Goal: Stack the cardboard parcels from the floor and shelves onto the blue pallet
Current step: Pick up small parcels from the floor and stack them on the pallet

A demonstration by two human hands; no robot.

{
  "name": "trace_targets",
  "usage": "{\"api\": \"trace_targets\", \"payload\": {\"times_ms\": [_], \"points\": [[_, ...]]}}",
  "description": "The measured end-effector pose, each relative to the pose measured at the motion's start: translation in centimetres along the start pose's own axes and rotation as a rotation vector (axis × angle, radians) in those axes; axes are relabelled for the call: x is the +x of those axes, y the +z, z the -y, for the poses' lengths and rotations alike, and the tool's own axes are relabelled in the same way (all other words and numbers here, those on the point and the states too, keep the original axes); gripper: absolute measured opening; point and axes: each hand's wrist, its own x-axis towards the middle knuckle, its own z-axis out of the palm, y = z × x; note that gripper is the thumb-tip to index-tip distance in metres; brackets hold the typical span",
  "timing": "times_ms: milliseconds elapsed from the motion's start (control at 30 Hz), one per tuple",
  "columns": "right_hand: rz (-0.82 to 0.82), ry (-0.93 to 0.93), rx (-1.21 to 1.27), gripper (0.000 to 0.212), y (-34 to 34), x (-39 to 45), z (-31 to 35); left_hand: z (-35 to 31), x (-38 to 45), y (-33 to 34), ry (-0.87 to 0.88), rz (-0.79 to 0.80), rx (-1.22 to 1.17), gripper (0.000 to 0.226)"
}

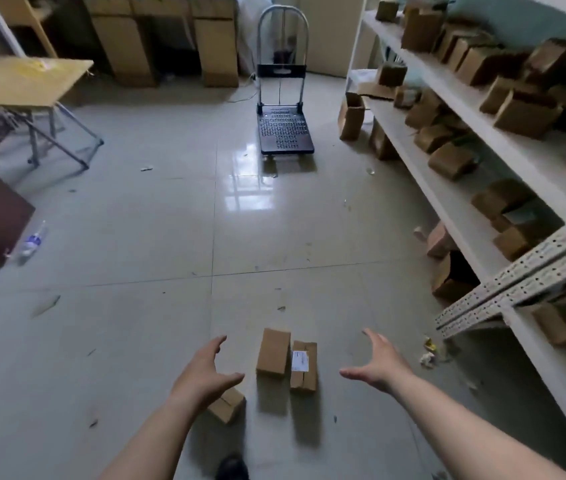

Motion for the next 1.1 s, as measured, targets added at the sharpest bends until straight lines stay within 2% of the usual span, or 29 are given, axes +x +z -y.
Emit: {"api": "trace_targets", "payload": {"times_ms": [133, 333, 500, 767, 1000, 1100], "points": [[0.096, 0.006, 0.01, 0.106, 3.0, 5.1, 2.3, 1.4, 4.5, 0.6, -0.091, 0.022, -0.021, 0.082], [0.168, -0.009, 0.029, 0.1, 8.2, 15.2, 3.8, 2.1, 15.7, 3.0, -0.143, 0.014, 0.014, 0.08], [0.186, 0.087, 0.037, 0.099, 14.7, 25.5, 0.7, 4.4, 25.8, 11.2, -0.208, 0.041, 0.012, 0.076], [0.223, 0.291, -0.088, 0.116, 31.2, 39.6, -9.3, 15.1, 39.7, 27.0, -0.37, 0.058, -0.049, 0.073], [0.188, 0.408, -0.192, 0.137, 41.7, 45.9, -12.0, 22.0, 43.7, 35.3, -0.417, 0.094, -0.076, 0.07], [0.13, 0.51, -0.214, 0.135, 43.6, 46.7, -12.2, 23.0, 43.4, 37.2, -0.438, 0.126, -0.105, 0.069]]}}
